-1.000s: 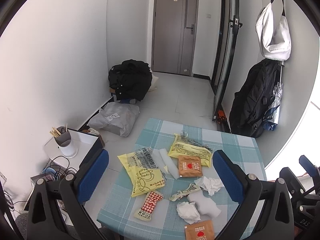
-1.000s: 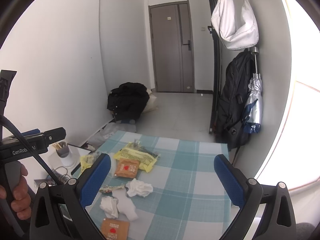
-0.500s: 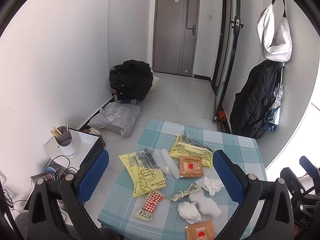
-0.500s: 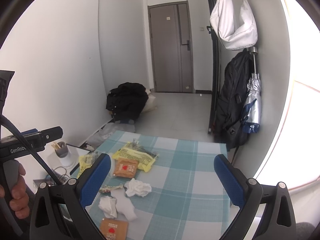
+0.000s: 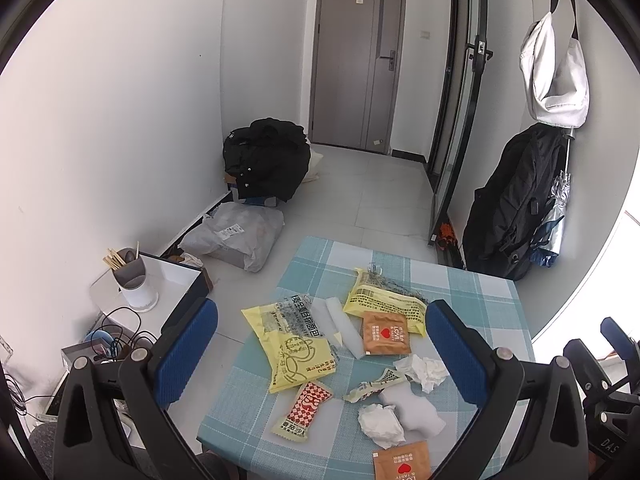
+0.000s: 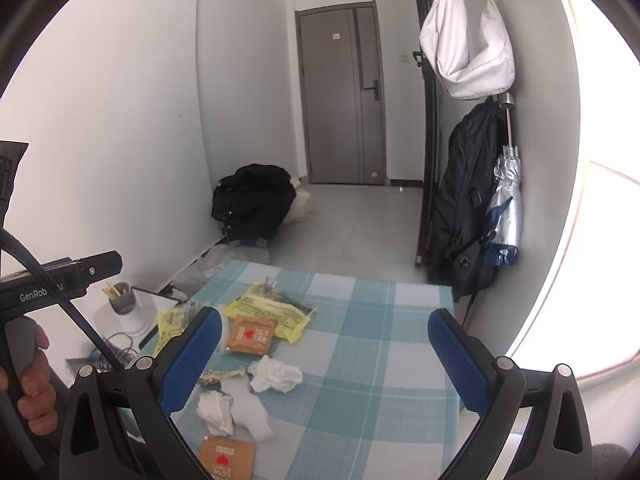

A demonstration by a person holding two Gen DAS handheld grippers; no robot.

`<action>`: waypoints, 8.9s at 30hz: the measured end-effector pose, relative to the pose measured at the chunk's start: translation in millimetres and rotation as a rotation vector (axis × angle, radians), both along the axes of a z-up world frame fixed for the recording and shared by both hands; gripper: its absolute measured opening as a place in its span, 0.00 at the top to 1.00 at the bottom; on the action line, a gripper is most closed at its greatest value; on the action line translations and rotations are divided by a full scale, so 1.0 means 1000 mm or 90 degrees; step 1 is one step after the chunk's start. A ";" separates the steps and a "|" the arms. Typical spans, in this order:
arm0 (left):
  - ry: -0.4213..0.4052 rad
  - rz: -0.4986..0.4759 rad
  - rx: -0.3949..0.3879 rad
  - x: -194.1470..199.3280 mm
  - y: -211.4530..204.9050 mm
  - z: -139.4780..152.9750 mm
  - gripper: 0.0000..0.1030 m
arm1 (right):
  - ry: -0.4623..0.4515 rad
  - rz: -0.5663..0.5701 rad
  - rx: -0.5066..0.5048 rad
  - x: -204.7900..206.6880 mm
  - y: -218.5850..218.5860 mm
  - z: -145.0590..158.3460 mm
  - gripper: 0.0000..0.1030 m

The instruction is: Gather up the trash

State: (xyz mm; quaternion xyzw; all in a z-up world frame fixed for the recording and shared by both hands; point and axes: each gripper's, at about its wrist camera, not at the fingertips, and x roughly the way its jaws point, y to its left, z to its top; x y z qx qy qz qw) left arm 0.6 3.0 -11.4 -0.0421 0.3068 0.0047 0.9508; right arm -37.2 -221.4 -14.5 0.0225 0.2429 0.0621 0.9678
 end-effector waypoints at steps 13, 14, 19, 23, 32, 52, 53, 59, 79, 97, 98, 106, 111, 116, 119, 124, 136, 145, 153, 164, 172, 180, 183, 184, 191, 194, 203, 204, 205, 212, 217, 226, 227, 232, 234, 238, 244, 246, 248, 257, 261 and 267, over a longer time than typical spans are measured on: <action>0.004 0.000 -0.003 0.000 0.001 -0.001 0.01 | 0.001 0.002 0.000 -0.001 0.002 -0.001 0.00; 0.005 0.000 -0.004 0.000 0.001 -0.001 0.01 | 0.001 0.002 -0.001 -0.001 0.002 -0.001 0.00; 0.016 -0.008 -0.012 0.003 0.002 -0.004 0.01 | 0.006 0.002 -0.001 0.000 0.002 -0.003 0.00; 0.034 -0.026 -0.027 0.008 0.004 -0.008 0.01 | 0.015 0.002 0.000 0.004 0.003 -0.005 0.00; 0.140 -0.055 -0.044 0.061 0.039 -0.028 0.01 | 0.083 0.026 0.042 0.029 0.000 -0.020 0.00; 0.350 -0.092 -0.008 0.147 0.059 -0.116 0.01 | 0.172 0.121 0.047 0.082 0.033 -0.048 0.00; 0.349 -0.102 0.007 0.145 0.055 -0.116 0.01 | 0.174 0.124 0.046 0.083 0.034 -0.049 0.00; 0.361 -0.118 0.068 0.135 0.041 -0.120 0.05 | 0.186 0.123 0.038 0.083 0.035 -0.054 0.00; 0.313 -0.100 0.062 0.141 0.040 -0.110 1.00 | 0.185 0.098 -0.010 0.065 0.037 -0.055 0.00; 0.313 -0.065 -0.088 0.140 0.072 -0.109 0.27 | 0.189 0.090 -0.020 0.057 0.043 -0.059 0.00; 0.319 -0.069 -0.075 0.141 0.070 -0.111 0.27 | 0.187 0.093 -0.022 0.056 0.045 -0.059 0.00; 0.387 -0.103 -0.050 0.150 0.065 -0.141 0.26 | 0.179 0.111 -0.030 0.057 0.052 -0.058 0.00; 0.390 -0.099 -0.090 0.152 0.074 -0.146 0.26 | 0.181 0.108 -0.013 0.058 0.046 -0.056 0.00; 0.361 -0.097 -0.102 0.149 0.077 -0.141 0.51 | 0.181 0.105 -0.002 0.058 0.041 -0.054 0.00; 0.345 -0.093 -0.102 0.150 0.077 -0.139 0.65 | 0.182 0.105 0.004 0.059 0.040 -0.054 0.00; 0.332 -0.085 -0.100 0.151 0.081 -0.138 0.74 | 0.179 0.104 0.001 0.058 0.041 -0.053 0.00; 0.303 -0.037 -0.145 0.153 0.094 -0.131 0.89 | 0.184 0.100 -0.013 0.060 0.046 -0.058 0.00; 0.287 -0.046 -0.201 0.151 0.097 -0.115 0.96 | 0.189 0.091 -0.018 0.061 0.044 -0.062 0.00; 0.247 -0.055 -0.243 0.143 0.102 -0.096 0.97 | 0.204 0.093 0.008 0.063 0.040 -0.064 0.00; 0.214 -0.076 -0.276 0.137 0.104 -0.078 0.97 | 0.261 0.111 0.056 0.063 0.043 -0.066 0.02; 0.209 -0.087 -0.286 0.137 0.104 -0.077 0.97 | 0.273 0.137 -0.001 0.059 0.062 -0.071 0.12; 0.205 -0.098 -0.289 0.135 0.102 -0.072 0.97 | 0.321 0.083 0.004 0.090 0.054 -0.101 0.19; 0.207 -0.100 -0.292 0.136 0.101 -0.073 0.97 | 0.348 0.085 0.020 0.102 0.054 -0.115 0.30; 0.208 -0.100 -0.292 0.136 0.101 -0.072 0.97 | 0.354 0.082 0.022 0.105 0.054 -0.119 0.34; 0.210 -0.103 -0.288 0.135 0.099 -0.071 0.97 | 0.376 0.092 0.058 0.119 0.057 -0.132 0.56; 0.208 -0.105 -0.279 0.133 0.098 -0.070 0.97 | 0.395 0.095 0.045 0.120 0.059 -0.139 0.72; 0.199 -0.115 -0.264 0.127 0.090 -0.062 0.97 | 0.361 0.088 0.024 0.111 0.052 -0.126 0.85; 0.197 -0.116 -0.258 0.127 0.089 -0.062 0.97 | 0.356 0.087 0.023 0.109 0.050 -0.122 0.85; 0.194 -0.111 -0.251 0.127 0.088 -0.061 0.97 | 0.350 0.086 0.022 0.109 0.049 -0.119 0.85; 0.172 -0.109 -0.250 0.120 0.084 -0.050 0.97 | 0.310 0.078 0.024 0.095 0.035 -0.089 0.85; 0.161 -0.114 -0.237 0.108 0.076 -0.040 0.97 | 0.279 0.088 0.029 0.084 0.028 -0.071 0.85; 0.122 -0.152 -0.178 0.087 0.038 -0.005 0.97 | 0.202 0.096 0.044 0.061 0.001 -0.023 0.85; 0.119 -0.160 -0.176 0.085 0.031 0.000 0.97 | 0.192 0.095 0.042 0.058 -0.004 -0.016 0.85; 0.089 -0.200 -0.161 0.075 0.002 0.028 0.97 | 0.150 0.081 0.041 0.042 -0.034 0.015 0.85; 0.079 -0.220 -0.158 0.071 -0.012 0.039 0.97 | 0.133 0.073 0.045 0.036 -0.047 0.027 0.85; 0.077 -0.264 -0.145 0.065 -0.049 0.058 0.97 | 0.096 0.051 0.046 0.021 -0.077 0.054 0.85; 0.076 -0.344 -0.163 0.057 -0.108 0.079 0.97 | 0.048 0.002 0.037 -0.006 -0.131 0.087 0.85; 0.077 -0.369 -0.162 0.054 -0.130 0.083 0.97 | 0.039 -0.026 0.036 -0.016 -0.153 0.094 0.85; 0.080 -0.399 -0.162 0.053 -0.157 0.084 0.97 | 0.037 -0.059 0.040 -0.027 -0.178 0.097 0.85; 0.140 -0.497 -0.164 0.048 -0.264 0.059 0.97 | 0.080 -0.192 0.064 -0.070 -0.272 0.061 0.85; 0.195 -0.523 -0.148 0.048 -0.309 0.027 0.97 | 0.119 -0.238 0.086 -0.081 -0.309 0.028 0.85; 0.296 -0.542 -0.112 0.052 -0.356 -0.041 0.97 | 0.200 -0.282 0.134 -0.085 -0.346 -0.044 0.85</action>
